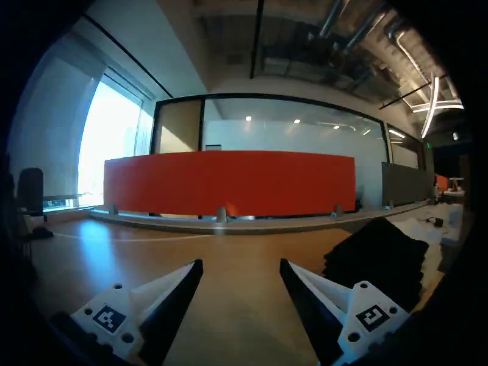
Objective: Fold towel
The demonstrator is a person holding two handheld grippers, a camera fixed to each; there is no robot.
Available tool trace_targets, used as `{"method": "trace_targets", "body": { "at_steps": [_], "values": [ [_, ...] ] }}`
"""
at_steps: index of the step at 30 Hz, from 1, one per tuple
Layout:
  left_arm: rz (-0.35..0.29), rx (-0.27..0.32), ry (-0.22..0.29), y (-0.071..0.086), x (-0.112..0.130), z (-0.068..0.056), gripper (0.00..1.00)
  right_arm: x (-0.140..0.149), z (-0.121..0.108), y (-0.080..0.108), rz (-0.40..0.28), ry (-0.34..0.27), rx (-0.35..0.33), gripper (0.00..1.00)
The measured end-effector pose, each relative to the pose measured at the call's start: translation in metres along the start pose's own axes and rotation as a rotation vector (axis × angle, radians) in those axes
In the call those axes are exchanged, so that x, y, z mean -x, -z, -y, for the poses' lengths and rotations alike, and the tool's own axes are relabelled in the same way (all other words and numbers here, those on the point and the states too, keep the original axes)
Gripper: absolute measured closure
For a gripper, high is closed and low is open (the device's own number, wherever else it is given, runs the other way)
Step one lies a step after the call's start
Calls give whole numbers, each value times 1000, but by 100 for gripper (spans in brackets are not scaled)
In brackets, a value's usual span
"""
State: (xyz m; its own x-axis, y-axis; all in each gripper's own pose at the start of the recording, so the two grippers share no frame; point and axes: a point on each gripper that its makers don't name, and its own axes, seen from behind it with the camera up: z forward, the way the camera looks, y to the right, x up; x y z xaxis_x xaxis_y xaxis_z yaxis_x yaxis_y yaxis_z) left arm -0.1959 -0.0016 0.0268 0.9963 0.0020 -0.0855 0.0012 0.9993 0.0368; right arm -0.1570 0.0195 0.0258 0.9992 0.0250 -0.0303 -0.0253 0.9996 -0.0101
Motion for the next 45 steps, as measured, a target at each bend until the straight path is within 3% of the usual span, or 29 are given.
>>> {"method": "trace_targets", "body": {
  "at_steps": [45],
  "values": [
    [0, 0, 0, -1, 0, 1, 6, -2, 1, 2, 2, 0, -1, 0]
  ]
}}
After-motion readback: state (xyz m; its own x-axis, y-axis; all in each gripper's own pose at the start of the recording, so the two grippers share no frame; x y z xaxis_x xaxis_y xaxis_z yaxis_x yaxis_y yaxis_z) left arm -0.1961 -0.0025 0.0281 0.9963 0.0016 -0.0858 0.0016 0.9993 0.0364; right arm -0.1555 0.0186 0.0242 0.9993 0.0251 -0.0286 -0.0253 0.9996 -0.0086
